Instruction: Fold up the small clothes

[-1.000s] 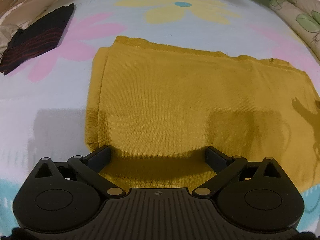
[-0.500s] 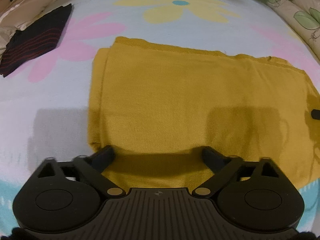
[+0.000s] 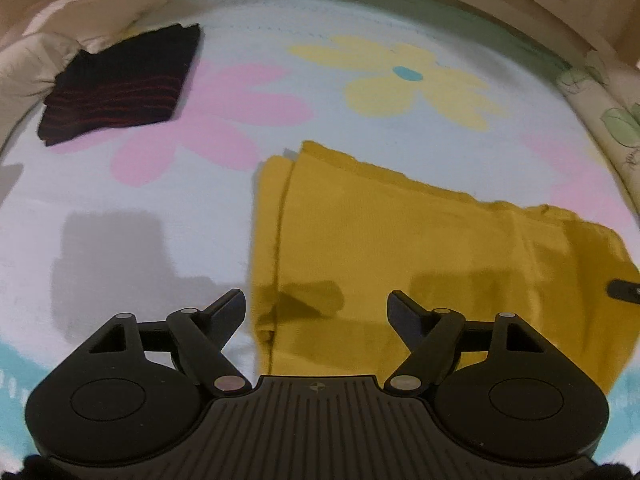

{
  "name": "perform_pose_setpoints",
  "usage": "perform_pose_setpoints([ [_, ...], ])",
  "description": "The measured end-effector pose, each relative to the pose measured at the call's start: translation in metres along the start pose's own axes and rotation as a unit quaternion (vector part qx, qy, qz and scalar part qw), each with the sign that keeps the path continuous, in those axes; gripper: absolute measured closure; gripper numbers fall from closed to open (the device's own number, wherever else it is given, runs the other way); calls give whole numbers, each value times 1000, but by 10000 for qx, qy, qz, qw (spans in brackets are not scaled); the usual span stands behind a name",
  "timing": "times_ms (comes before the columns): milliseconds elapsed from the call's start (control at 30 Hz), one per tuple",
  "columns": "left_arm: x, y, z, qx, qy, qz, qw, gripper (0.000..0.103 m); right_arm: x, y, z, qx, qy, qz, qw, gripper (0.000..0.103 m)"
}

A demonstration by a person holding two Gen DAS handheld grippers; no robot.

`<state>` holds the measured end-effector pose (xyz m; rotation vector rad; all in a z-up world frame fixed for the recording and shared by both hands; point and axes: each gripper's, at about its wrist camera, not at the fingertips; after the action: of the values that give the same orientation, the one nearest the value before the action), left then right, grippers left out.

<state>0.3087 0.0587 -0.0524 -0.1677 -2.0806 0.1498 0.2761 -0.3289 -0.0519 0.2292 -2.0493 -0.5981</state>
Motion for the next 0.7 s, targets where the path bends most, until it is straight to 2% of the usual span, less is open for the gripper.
perform_pose_setpoints([
  [333,2,-2,0,-107,34,301,9995,26,-29,69,9,430,211,-152,9987,80],
  [700,11,-3,-7,-371,-66,128,9992,26,-61,113,19,383,400,-467,9974,81],
])
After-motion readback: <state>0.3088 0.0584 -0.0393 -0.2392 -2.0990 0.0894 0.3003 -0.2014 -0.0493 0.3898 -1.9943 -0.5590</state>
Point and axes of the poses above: each gripper's, at about its wrist camera, not at the fingertips, and x roughly against the way its jaws point, y to its left, z to its underside, and after that the axes turned 1 degree about z, right-handed
